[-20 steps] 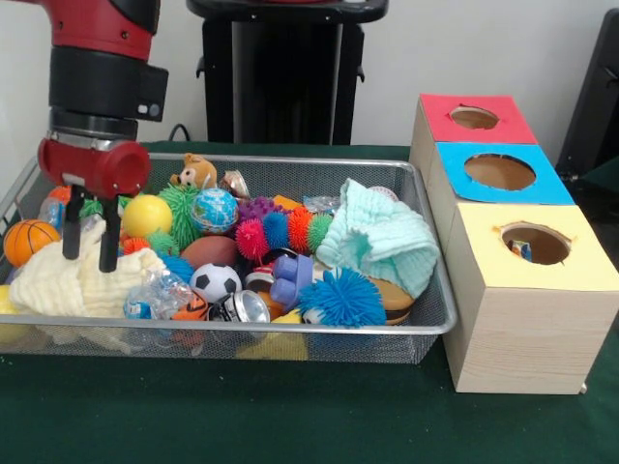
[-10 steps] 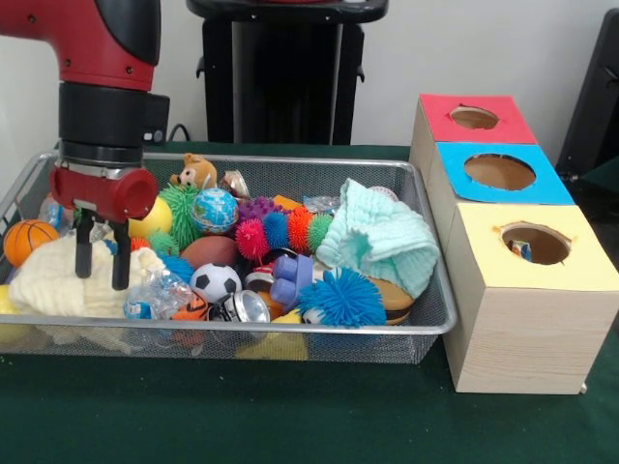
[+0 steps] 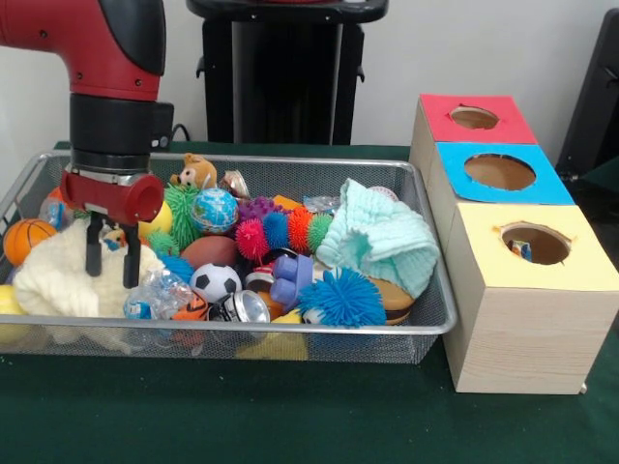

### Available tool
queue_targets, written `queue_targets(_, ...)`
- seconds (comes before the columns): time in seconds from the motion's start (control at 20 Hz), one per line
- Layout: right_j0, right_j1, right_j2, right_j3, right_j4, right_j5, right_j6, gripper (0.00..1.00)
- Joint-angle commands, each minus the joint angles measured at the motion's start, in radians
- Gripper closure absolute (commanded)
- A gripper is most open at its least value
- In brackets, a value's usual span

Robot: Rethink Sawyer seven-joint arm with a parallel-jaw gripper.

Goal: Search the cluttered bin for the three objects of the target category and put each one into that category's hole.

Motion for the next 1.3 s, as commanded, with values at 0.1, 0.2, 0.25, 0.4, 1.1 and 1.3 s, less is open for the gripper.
queue_targets(0.1, 0.007, 0.059, -0.024, 0.055, -0.086, -0.034, -0.039, 0.00)
queue_targets(0.2, 0.012, 0.070, -0.031, 0.051, -0.090, -0.044, -0.030, 0.00)
queue_targets(0.25, 0.015, 0.076, -0.035, 0.049, -0.090, -0.047, -0.026, 0.00)
queue_targets(0.4, 0.029, 0.097, -0.057, 0.039, -0.093, -0.067, -0.012, 0.00)
queue_targets(1.1, 0.082, 0.184, -0.140, -0.023, -0.080, -0.132, -0.024, 1.00)
queue_targets(1.3, 0.060, 0.138, -0.103, 0.027, -0.046, -0.078, -0.034, 1.00)
